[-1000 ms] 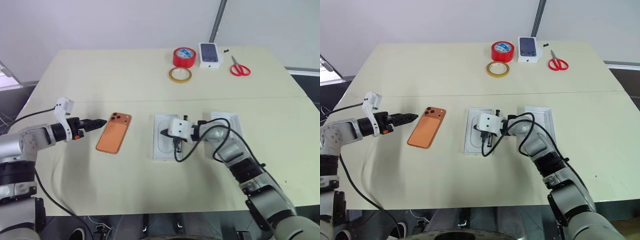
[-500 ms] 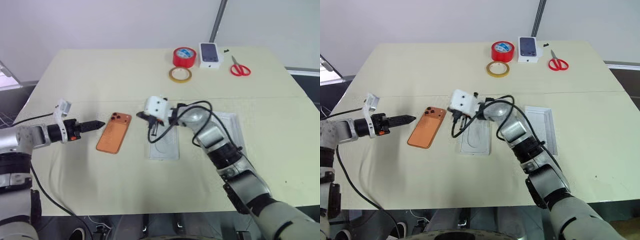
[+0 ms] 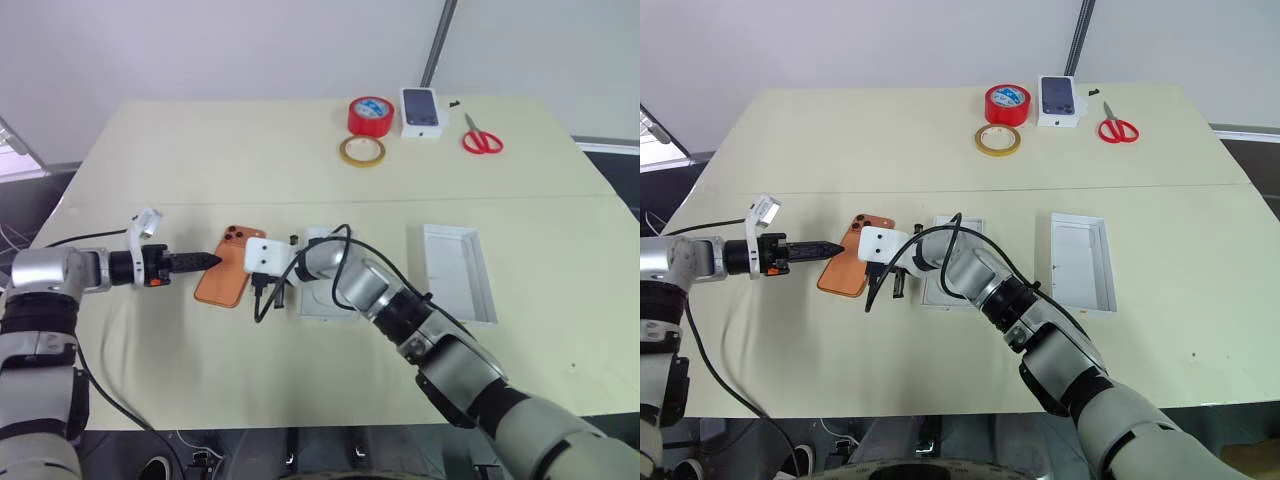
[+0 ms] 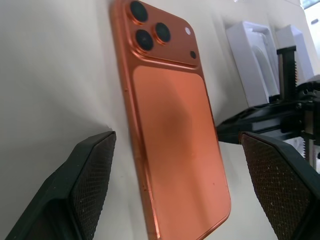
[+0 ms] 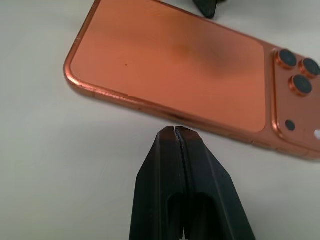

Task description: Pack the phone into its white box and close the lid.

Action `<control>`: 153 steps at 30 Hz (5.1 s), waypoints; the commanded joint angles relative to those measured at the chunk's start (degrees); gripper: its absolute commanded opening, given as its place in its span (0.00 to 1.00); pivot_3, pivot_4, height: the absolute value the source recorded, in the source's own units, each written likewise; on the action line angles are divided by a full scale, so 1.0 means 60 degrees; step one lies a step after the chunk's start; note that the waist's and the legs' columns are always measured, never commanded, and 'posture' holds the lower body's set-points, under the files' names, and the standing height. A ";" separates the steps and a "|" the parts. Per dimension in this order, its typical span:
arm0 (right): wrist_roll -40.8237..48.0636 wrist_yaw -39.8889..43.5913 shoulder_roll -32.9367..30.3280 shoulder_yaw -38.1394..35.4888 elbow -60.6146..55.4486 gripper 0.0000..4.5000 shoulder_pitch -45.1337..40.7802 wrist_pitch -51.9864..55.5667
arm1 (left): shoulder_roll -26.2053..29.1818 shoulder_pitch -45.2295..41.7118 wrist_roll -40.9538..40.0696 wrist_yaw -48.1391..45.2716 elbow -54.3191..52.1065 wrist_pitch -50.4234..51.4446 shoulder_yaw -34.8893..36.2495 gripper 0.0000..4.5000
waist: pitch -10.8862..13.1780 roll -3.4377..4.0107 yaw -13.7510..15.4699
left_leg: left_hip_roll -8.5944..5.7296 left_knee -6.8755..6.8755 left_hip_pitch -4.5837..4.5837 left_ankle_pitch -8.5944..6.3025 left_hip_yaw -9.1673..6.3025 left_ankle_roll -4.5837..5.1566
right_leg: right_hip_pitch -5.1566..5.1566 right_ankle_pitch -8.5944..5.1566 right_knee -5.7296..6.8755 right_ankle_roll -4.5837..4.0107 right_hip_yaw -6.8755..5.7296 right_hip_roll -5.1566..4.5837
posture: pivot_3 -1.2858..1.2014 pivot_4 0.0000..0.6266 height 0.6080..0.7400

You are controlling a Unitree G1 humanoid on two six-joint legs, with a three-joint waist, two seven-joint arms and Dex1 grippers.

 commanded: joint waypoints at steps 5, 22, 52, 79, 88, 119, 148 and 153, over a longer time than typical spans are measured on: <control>-0.0216 -0.0098 -0.0008 -0.0066 0.0319 0.01 -0.0108 -0.0237 | -0.0993 0.0428 0.0318 0.0027 0.0114 0.0596 -0.0795 0.93 | -0.0095 0.0050 0.0030 | -0.0004 0.0000 0.0015 -0.0004 -0.0001 0.0007 | 0.0016 0.0000 0.0002 0.0000 0.0001 -0.0003 | 0.52 0.24 1.00; -0.0304 -0.0159 -0.0150 -0.0143 0.0401 0.01 -0.0028 -0.0428 | -0.0976 -0.0024 -0.0002 0.0129 0.0124 0.1415 0.0196 0.93 | -0.0127 0.0058 0.0033 | -0.0020 0.0001 0.0022 -0.0011 -0.0010 0.0020 | 0.0023 0.0000 0.0004 0.0000 0.0003 -0.0012 | 0.52 0.24 1.00; 0.2135 0.0897 -0.0366 -0.2160 -0.1177 0.06 0.0154 0.0225 | -0.1002 0.0043 -0.1665 0.0835 0.1041 0.3138 0.2507 0.00 | -0.0089 -0.0002 -0.0208 | -0.0016 -0.0002 -0.0014 -0.0008 -0.0024 0.0015 | -0.0014 -0.0001 0.0006 -0.0001 0.0003 -0.0009 | 0.52 0.24 1.00; 0.2164 0.2175 -0.4952 -0.2313 -0.5729 0.25 0.5289 -0.3235 | -0.3081 0.0614 -0.3312 0.4232 -0.2030 0.4044 0.5107 0.00 | -0.0061 -0.0057 0.0114 | 0.0019 -0.0015 -0.0037 -0.0003 -0.0020 -0.0002 | 0.0012 0.0000 -0.0106 0.0001 0.0002 0.0008 | 0.52 0.24 1.00; 0.1963 0.2099 -0.4923 -0.2175 -0.5282 0.00 0.5166 -0.3383 | -0.3266 0.0515 -0.3521 0.4474 -0.2346 0.4161 0.5036 0.00 | -0.0060 -0.0057 0.0088 | 0.0020 -0.0016 -0.0036 -0.0003 -0.0021 -0.0001 | 0.0012 0.0000 -0.0104 0.0001 0.0001 0.0009 | 0.52 0.24 1.00; 0.3245 0.1595 -0.5407 -0.3913 -0.6283 0.67 0.5824 -0.1474 | -0.5766 0.0443 -0.4553 0.6851 -0.3724 0.4100 0.4693 0.00 | -0.0057 -0.0066 0.0087 | 0.0017 -0.0013 -0.0028 0.0001 -0.0018 -0.0008 | 0.0024 0.0001 -0.0108 0.0002 0.0001 0.0013 | 0.52 0.24 1.00; 0.2420 0.0221 -0.4711 -0.3753 -0.4508 0.56 0.4585 -0.1837 | -0.2952 0.1253 -0.2927 0.6495 -0.6153 0.2021 0.2220 0.50 | -0.0053 -0.0057 0.0042 | 0.0018 -0.0015 -0.0019 0.0006 -0.0016 -0.0016 | 0.0024 0.0000 -0.0103 0.0001 0.0003 0.0015 | 0.52 0.24 1.00; 0.2028 -0.0211 -0.4553 -0.3596 -0.4053 0.05 0.4242 -0.2070 | -0.2344 0.1752 -0.1312 0.5669 -0.5778 -0.0480 0.0714 0.00 | -0.0051 -0.0055 0.0153 | 0.0017 -0.0018 -0.0022 0.0007 -0.0014 -0.0017 | 0.0028 0.0000 -0.0112 -0.0002 0.0005 0.0010 | 0.52 0.24 1.00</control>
